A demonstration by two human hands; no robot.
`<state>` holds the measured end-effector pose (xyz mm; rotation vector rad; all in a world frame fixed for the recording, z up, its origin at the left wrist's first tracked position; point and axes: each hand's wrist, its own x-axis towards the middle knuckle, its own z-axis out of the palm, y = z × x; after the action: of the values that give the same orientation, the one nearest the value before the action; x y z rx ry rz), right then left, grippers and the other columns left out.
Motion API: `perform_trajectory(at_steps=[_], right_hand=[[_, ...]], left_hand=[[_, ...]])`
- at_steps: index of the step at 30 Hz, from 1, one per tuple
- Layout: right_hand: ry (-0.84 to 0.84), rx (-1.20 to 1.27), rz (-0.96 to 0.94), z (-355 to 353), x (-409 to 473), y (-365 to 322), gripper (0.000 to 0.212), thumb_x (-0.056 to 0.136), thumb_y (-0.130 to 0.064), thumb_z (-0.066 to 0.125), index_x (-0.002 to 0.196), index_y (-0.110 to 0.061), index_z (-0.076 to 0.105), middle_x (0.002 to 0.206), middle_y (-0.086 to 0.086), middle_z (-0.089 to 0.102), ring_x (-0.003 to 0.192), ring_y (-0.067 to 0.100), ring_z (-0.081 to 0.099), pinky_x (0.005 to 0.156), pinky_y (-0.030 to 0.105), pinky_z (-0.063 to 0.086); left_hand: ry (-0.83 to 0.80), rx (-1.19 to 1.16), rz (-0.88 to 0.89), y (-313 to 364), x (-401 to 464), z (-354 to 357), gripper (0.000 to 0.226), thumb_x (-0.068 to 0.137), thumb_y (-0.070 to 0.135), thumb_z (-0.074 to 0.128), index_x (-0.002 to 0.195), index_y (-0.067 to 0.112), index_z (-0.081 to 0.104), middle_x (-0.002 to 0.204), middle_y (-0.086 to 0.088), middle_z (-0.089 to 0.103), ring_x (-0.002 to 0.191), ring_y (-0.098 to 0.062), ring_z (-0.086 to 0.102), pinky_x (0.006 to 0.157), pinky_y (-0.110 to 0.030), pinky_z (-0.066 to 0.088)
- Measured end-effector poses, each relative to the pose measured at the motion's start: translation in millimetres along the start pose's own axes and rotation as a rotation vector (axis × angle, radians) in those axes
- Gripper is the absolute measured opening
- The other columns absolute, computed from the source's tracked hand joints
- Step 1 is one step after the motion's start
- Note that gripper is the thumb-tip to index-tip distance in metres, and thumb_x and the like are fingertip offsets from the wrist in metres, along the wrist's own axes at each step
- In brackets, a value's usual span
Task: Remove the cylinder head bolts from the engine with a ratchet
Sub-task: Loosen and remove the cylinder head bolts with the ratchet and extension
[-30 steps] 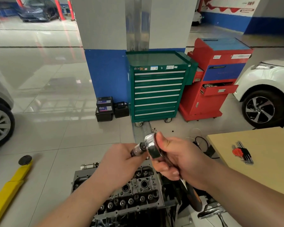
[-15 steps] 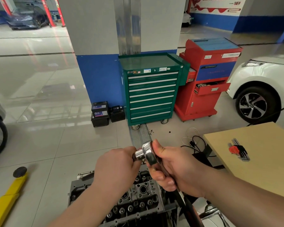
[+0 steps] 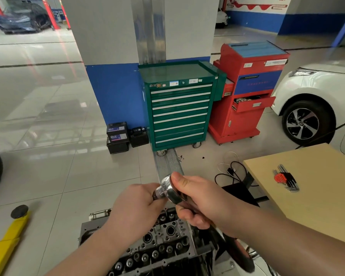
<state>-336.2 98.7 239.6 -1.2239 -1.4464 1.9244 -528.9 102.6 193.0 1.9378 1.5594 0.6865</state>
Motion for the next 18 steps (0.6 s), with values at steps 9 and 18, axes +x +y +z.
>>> perform_trajectory(at_steps=[9,18], right_hand=[[-0.018,0.366,0.162,23,-3,-5,0.059,0.093,-0.075,0.049,0.101,-0.017,0.060,0.069,0.002,0.051,0.050,0.012,0.040,0.046,0.023,0.032],[0.169,-0.600,-0.081,9,0,-13,0.061,0.096,-0.077,0.032,0.111,-0.026,0.061,0.063,-0.011,0.054,0.055,0.003,0.051,0.060,0.031,0.043]], left_hand=[[0.323,0.167,0.041,-12,8,15,0.015,0.082,0.029,0.046,0.069,0.026,0.054,0.051,0.005,0.052,0.050,-0.017,0.053,0.049,-0.037,0.046],[0.045,-0.312,0.015,-18,10,24,0.043,0.079,0.008,0.059,0.046,0.032,0.047,0.042,0.010,0.037,0.041,-0.006,0.030,0.044,-0.019,0.024]])
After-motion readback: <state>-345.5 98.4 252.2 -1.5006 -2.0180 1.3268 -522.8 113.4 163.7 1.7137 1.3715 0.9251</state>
